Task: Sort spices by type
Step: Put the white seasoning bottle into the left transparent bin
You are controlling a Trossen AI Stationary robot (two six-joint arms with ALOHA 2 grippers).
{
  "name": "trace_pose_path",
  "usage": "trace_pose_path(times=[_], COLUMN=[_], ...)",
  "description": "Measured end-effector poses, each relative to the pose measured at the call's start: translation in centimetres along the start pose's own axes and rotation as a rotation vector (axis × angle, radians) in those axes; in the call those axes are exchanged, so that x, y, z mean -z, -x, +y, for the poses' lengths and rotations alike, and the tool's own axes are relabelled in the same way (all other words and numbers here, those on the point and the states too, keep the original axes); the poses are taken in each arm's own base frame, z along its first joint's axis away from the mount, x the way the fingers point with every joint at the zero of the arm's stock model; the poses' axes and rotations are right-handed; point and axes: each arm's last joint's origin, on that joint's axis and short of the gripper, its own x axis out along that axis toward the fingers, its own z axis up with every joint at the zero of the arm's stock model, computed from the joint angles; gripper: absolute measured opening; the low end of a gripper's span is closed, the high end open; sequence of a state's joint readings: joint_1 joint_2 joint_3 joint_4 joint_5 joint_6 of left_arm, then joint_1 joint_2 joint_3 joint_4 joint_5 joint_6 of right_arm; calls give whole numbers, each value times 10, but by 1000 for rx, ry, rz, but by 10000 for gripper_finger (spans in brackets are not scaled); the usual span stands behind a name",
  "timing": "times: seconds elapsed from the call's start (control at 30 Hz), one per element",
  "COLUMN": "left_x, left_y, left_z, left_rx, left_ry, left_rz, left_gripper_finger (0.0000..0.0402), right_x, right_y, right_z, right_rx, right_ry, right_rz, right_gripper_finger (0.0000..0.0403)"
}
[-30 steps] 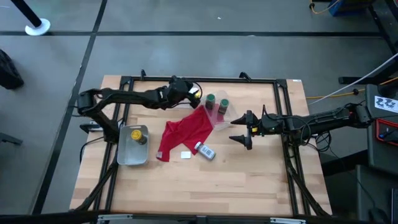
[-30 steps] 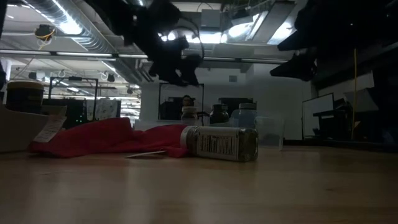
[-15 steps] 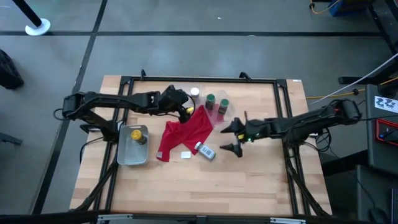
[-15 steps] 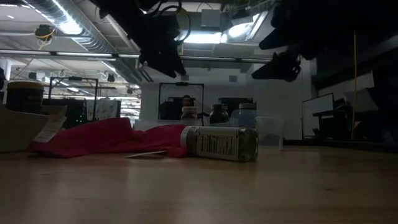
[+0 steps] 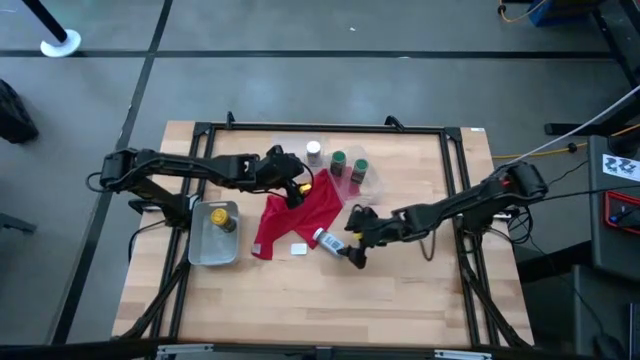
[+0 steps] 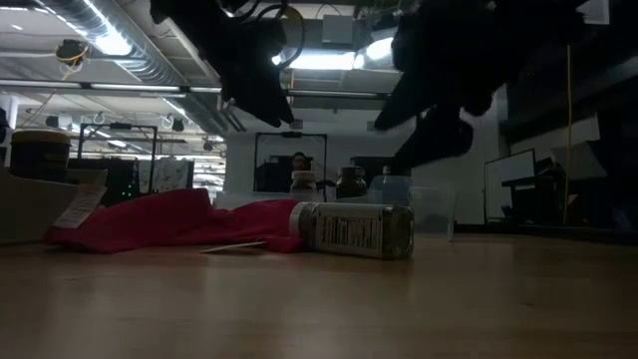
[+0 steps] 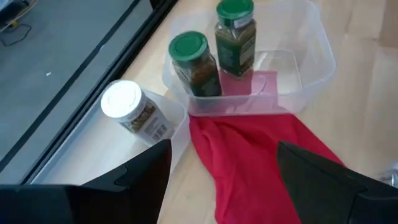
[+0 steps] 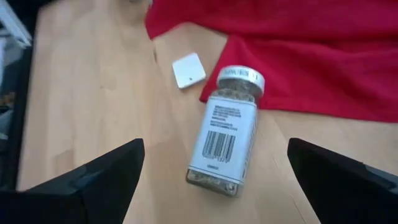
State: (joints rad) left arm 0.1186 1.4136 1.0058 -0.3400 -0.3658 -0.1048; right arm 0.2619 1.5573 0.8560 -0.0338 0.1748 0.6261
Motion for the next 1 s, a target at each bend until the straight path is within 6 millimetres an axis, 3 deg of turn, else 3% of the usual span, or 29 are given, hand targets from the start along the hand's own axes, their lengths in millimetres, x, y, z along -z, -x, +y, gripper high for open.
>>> trace_pose_path(times=[0.3, 0.83, 1.0], left_x=[4, 5, 5], left_y=[2, 3, 3], left_z=[-6, -7, -7], left_rx=[13, 15, 15], left_ry=[-28, -33, -33], left_rz=[31, 38, 38], left_gripper_finger=[274, 274, 274], right_x=[6, 24, 30], right_y=[-33, -58, -65], right_z=[0, -7, -9], right_rx=[107, 149, 151], right_ry=[-4, 2, -3], right_rz=[22, 89, 115], right_gripper_finger=[395, 393, 359])
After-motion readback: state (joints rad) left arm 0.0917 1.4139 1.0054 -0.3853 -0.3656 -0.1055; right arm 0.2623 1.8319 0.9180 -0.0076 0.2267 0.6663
